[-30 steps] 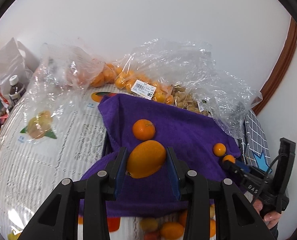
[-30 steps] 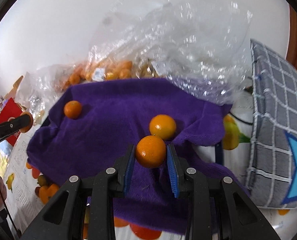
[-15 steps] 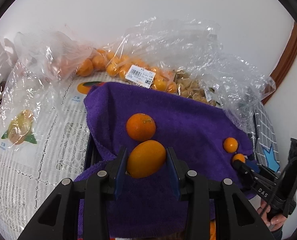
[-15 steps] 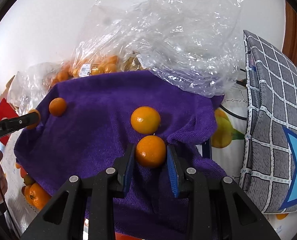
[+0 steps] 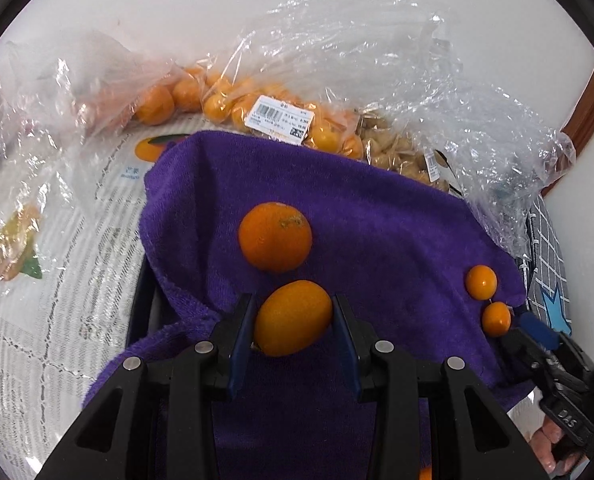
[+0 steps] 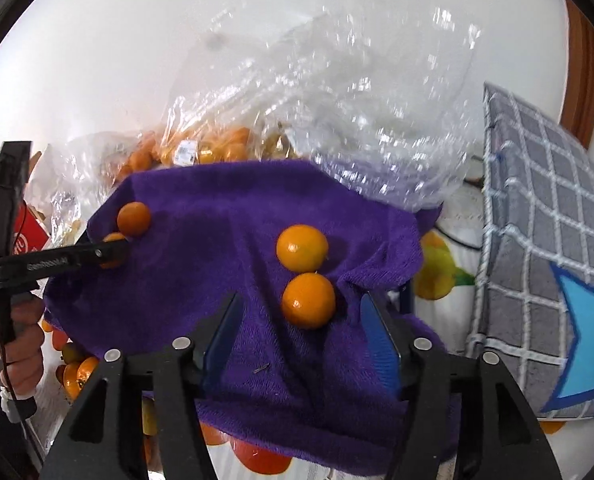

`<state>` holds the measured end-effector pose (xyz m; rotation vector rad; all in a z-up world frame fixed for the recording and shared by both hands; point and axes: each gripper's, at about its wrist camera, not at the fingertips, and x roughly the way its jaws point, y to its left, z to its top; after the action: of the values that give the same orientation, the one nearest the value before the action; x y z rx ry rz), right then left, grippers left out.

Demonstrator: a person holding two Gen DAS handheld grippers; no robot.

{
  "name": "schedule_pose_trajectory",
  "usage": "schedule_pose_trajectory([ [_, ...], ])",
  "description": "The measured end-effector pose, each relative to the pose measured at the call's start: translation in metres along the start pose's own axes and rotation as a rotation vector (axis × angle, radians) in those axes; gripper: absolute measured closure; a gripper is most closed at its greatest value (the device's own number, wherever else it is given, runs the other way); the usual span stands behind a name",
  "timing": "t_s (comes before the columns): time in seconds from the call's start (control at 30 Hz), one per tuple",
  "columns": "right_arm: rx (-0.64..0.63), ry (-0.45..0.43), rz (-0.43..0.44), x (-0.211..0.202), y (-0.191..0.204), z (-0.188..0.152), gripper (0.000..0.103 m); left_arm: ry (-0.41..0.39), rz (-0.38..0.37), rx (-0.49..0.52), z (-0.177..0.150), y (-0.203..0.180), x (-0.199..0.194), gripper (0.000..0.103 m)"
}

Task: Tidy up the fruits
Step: 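Open both tools to release the fruits onto the purple towel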

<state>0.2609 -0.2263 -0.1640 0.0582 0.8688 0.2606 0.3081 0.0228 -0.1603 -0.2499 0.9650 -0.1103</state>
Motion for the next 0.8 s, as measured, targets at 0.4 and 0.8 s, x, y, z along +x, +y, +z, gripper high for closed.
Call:
schedule_pose_trajectory([
  [0.4, -0.036, -0.085, -0.092, -0.051, 0.025, -0.012, 0.04, -0.043, 0.013, 0.036, -0.006, 0.002, -0.031, 0.046],
  [0.8, -0.005, -0.031, 0.029, -0.077, 0.05, -0.052, 0.055, -0.175, 0.014, 0.016, -0.062, 0.03, -0.107, 0.048],
])
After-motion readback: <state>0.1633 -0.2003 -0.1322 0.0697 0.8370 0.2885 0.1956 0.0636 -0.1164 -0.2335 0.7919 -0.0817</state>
